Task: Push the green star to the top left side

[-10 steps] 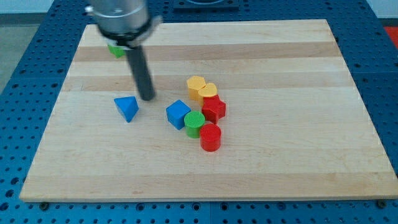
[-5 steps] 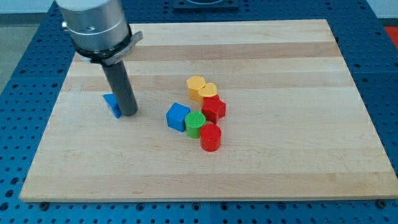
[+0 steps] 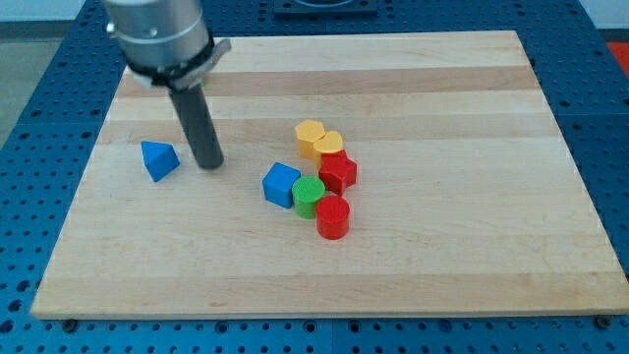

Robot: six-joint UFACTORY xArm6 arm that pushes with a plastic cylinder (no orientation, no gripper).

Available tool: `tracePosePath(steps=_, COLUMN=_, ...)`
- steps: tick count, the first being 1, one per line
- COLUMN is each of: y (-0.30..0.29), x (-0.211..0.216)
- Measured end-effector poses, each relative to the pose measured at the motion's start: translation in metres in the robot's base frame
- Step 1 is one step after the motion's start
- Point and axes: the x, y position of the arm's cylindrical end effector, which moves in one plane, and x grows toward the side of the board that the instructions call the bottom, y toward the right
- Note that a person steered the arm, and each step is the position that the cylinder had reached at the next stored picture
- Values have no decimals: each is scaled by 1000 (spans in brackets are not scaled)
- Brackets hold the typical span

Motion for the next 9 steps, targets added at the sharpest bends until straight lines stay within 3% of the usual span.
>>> tracePosePath(steps=2, y=-12, x=-45)
tracePosePath(steps=4, y=-32, x=-47)
tracePosePath(steps=8, y=-37, x=-136)
tracePosePath(steps=9, y=-37, x=-137)
